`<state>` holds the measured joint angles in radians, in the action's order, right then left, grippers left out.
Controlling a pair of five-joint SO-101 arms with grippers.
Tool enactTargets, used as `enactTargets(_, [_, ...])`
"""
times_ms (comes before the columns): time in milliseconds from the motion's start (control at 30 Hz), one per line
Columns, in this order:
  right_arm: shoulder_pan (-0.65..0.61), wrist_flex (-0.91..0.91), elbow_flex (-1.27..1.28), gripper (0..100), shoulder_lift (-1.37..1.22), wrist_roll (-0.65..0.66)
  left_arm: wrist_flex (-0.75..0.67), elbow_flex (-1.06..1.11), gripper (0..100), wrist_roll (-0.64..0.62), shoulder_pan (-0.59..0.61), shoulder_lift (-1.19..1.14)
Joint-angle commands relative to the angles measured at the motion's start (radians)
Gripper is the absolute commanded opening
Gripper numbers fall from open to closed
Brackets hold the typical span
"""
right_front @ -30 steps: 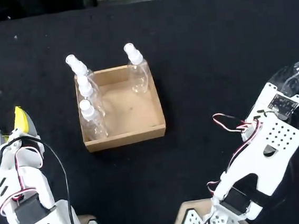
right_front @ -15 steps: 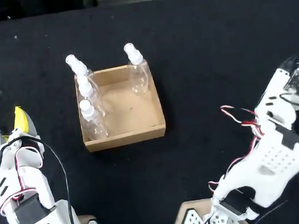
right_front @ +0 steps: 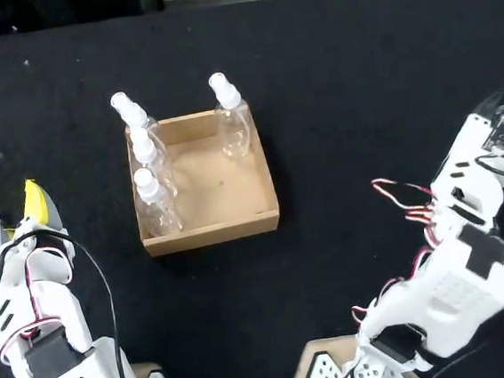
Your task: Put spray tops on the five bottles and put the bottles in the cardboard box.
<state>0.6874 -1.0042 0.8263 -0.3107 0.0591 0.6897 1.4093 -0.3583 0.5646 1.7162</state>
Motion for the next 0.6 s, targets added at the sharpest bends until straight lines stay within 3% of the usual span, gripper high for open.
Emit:
enactTargets(0, [-0.014,0.0,0.018,30.7,0.177,0.009,-0.025,-0.005,21,-0.005,0.002,0.015])
enactTargets(200, [-0.012,0.189,-0.01,30.7,0.375,0.009,-0.025,-0.005,21,-0.005,0.002,0.015])
enactTargets(433, [0.006,0.855,-0.234,30.7,0.562,0.002,-0.025,-0.005,21,-0.005,0.002,0.014])
enactTargets(567, [0.048,0.954,-0.275,30.7,0.572,0.002,-0.025,-0.004,21,-0.005,0.002,0.012])
